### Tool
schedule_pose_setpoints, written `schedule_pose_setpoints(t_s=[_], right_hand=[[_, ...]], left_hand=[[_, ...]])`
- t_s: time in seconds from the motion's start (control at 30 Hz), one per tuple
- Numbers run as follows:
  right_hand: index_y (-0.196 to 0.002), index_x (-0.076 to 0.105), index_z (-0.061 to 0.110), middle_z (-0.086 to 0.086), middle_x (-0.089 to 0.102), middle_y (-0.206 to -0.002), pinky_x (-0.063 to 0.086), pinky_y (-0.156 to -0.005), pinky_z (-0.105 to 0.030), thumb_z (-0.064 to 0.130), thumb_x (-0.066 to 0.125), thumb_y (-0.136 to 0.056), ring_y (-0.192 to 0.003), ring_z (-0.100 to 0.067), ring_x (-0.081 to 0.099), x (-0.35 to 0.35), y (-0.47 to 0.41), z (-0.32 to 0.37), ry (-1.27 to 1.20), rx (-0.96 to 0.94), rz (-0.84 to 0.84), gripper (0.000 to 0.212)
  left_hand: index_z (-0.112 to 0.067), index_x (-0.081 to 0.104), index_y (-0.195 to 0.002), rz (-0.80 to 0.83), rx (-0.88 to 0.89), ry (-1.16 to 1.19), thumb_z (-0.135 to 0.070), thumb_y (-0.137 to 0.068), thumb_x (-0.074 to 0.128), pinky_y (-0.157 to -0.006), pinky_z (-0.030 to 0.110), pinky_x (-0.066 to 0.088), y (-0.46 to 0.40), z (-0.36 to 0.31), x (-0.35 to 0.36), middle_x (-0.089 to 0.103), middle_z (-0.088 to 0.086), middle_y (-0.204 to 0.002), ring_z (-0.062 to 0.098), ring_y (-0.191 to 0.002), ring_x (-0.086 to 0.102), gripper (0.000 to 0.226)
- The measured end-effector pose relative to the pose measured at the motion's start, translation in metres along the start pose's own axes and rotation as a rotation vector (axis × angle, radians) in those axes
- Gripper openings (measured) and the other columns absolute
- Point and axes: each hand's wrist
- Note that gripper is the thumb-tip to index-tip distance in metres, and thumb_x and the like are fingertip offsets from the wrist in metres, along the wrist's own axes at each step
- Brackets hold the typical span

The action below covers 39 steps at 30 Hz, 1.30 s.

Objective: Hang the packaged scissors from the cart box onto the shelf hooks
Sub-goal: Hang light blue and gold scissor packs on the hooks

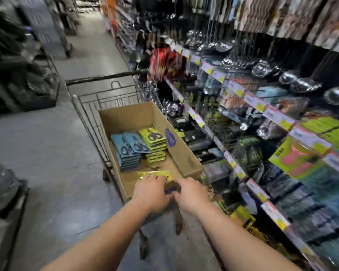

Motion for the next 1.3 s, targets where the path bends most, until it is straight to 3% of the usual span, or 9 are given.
schedule_pose_setpoints(t_s=[0.27,0.63,1.0,1.17,1.3], right_hand=[[-0.133,0.053,0.029,-0.007,0.056,-0.135,0.042,-0.102,-0.038,0.045,0.052,-0.093,-0.126,-0.029,0.05,0.01,-0.049,0.046,0.002,-0.017,0.082,0.043],[-0.13,0.055,0.031,-0.002,0.057,-0.132,0.043,-0.097,-0.036,0.044,0.057,-0.092,-0.122,-0.026,0.052,0.007,-0.131,0.033,-0.001,-0.027,0.173,0.04],[-0.135,0.051,0.029,-0.003,0.051,-0.137,0.041,-0.102,-0.039,0.043,0.056,-0.094,-0.125,-0.025,0.048,0.0,-0.227,0.007,-0.017,-0.045,0.253,0.043],[-0.13,0.055,0.033,0.0,0.056,-0.131,0.045,-0.094,-0.037,0.045,0.058,-0.09,-0.118,-0.025,0.053,0.024,-0.249,0.005,-0.056,0.035,0.312,0.041],[-0.128,0.055,0.032,-0.003,0.055,-0.132,0.044,-0.097,-0.035,0.04,0.054,-0.089,-0.12,-0.028,0.051,0.048,-0.266,0.0,-0.084,0.115,0.396,0.04]], left_hand=[[-0.027,0.041,-0.143,0.048,-0.089,0.06,-0.061,-0.088,0.05,-0.108,0.041,0.036,-0.029,0.064,-0.004,0.05,0.005,-0.141,0.029,-0.131,0.044,0.065],[-0.027,0.042,-0.141,0.121,-0.173,0.097,-0.056,-0.088,0.056,-0.108,0.043,0.038,-0.099,0.075,0.0,0.048,0.003,-0.141,0.026,-0.129,0.044,0.063],[-0.029,0.039,-0.145,0.149,-0.201,0.105,-0.049,-0.091,0.059,-0.11,0.04,0.036,-0.187,0.075,-0.002,0.049,-0.001,-0.14,0.022,-0.131,0.044,0.061],[-0.03,0.036,-0.146,0.209,-0.195,0.095,-0.049,-0.091,0.058,-0.11,0.04,0.035,-0.214,0.09,0.021,0.048,0.0,-0.141,0.022,-0.131,0.043,0.063],[-0.027,0.042,-0.143,0.302,-0.183,0.057,-0.05,-0.09,0.057,-0.107,0.039,0.037,-0.243,0.109,0.047,0.049,0.002,-0.139,0.024,-0.129,0.044,0.06]])
Point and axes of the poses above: each hand's wrist, its own y-axis away from the middle knuckle, its own x-axis out of the palm, z = x × y
